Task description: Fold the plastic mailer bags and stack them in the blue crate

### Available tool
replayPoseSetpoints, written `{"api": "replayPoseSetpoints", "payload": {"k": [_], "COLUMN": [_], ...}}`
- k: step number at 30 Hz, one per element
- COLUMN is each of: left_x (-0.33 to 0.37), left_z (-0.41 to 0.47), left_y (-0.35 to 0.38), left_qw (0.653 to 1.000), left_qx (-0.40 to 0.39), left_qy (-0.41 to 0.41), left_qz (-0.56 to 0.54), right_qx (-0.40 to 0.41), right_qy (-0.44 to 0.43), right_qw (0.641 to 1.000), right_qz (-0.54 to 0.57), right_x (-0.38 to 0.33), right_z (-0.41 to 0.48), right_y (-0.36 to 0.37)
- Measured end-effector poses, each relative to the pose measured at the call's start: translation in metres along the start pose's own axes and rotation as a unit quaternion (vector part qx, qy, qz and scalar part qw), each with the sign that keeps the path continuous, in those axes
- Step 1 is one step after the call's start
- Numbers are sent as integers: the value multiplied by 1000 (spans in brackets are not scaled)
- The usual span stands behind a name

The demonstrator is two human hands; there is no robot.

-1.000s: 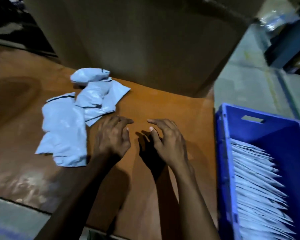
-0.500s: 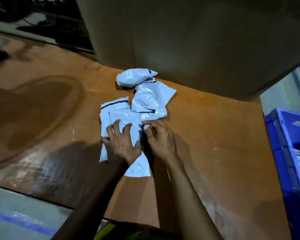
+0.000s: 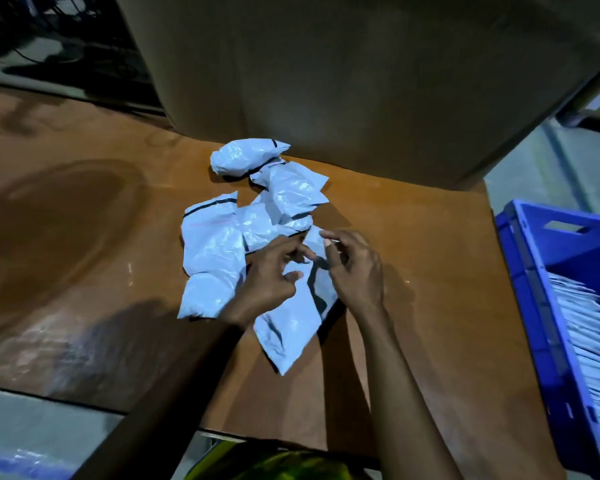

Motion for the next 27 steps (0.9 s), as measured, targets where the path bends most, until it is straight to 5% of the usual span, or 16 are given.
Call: {"api": "replayPoseSetpoints", "payload": {"k": [3,9,13,17,22,27], "left_x": [1,14,8,14,7,-15], "left_z": [8,-16,-41,-33,-36,-39], "left_y": [33,47,59,57,59,62], "left_qw": [996,969,912,927,927,941], "left_qx": [-85,11,-97,-59,124,109], "left_qy": [23,112,73,113,86,111], "left_qz": [31,218,392,354,344,301], "right_qx": [-12,-71,-26,-16,-136,-89], "right_qy": [25,-1,15,-25,-123,-113], "right_qw": [997,973,964,946,970,964], "right_qz": [-75,-218,-266,-323,-160,-222], "right_x": [35,69,71,66,63,69], "right_z": [-5,-34,-34,-18,-25,-34], "right_y": [-21,-26,-36,-47,-21,-31]}}
Point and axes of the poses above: each hand's wrist, its own z-axis towards the middle knuckle, its own y-axis out of the palm, x = y × z, the point moved 5 cm from there along z, towards the middle knuckle, and after that the axes turned 4 degrees about x, right-handed, at the moved point
